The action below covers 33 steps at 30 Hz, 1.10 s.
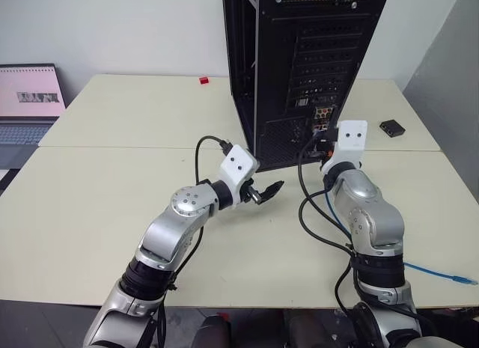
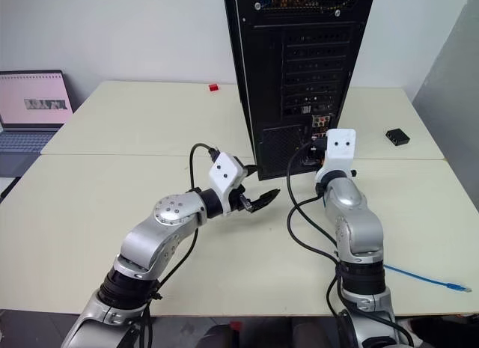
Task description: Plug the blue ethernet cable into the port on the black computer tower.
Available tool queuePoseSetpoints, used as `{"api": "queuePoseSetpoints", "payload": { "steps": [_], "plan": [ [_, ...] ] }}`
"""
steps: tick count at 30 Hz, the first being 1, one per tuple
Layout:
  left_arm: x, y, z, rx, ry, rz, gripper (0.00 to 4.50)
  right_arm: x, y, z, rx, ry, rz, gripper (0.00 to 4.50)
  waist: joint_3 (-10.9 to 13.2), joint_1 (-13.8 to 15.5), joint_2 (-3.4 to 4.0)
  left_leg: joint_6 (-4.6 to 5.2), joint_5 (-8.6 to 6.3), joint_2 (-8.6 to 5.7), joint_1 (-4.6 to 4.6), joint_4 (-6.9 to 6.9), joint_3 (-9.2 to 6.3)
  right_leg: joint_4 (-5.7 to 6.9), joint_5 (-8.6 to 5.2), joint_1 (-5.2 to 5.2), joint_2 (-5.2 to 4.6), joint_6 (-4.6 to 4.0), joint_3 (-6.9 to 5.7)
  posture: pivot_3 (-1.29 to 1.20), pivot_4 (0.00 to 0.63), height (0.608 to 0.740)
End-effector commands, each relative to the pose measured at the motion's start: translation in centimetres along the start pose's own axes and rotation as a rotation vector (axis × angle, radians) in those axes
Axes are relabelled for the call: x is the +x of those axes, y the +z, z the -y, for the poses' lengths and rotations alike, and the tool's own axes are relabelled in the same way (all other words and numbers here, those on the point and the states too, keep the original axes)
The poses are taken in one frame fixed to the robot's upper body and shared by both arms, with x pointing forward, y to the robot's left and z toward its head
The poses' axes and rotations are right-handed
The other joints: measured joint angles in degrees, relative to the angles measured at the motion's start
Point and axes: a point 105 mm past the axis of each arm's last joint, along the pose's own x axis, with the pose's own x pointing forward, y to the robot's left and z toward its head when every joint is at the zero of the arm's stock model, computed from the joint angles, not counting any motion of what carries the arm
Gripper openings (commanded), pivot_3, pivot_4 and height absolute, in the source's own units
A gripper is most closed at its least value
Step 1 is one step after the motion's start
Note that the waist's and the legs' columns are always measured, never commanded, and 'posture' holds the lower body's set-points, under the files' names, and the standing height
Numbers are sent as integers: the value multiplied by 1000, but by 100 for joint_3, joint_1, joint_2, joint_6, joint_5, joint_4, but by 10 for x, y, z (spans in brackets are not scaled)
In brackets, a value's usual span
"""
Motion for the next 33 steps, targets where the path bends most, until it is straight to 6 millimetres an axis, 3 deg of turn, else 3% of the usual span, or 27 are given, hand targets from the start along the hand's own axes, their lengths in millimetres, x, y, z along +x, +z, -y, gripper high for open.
{"api": "queuePoseSetpoints", "payload": {
  "steps": [1,9,27,33],
  "plan": [
    [-4,13,-2,19,10,50,4168,0,25,4,14,-19,97,0,0,0,0,0,0,0,0,0,0,0,0,0,0,0,0,0,150,740],
    [-4,13,-2,20,11,50,4168,0,32,3,46,-16,123,0,0,-1,1,0,0,0,0,0,0,0,0,-1,0,0,1,0,150,740],
    [-4,13,-3,27,13,50,4168,1,27,-28,61,85,93,0,1,-103,2,0,0,1,-1,-4,5,0,0,-6,1,0,7,0,150,740],
    [-4,13,-3,26,16,50,4168,-1,20,-28,50,76,75,0,1,-130,2,0,0,2,-1,-6,6,0,0,-8,1,0,9,0,150,740]
  ]
}}
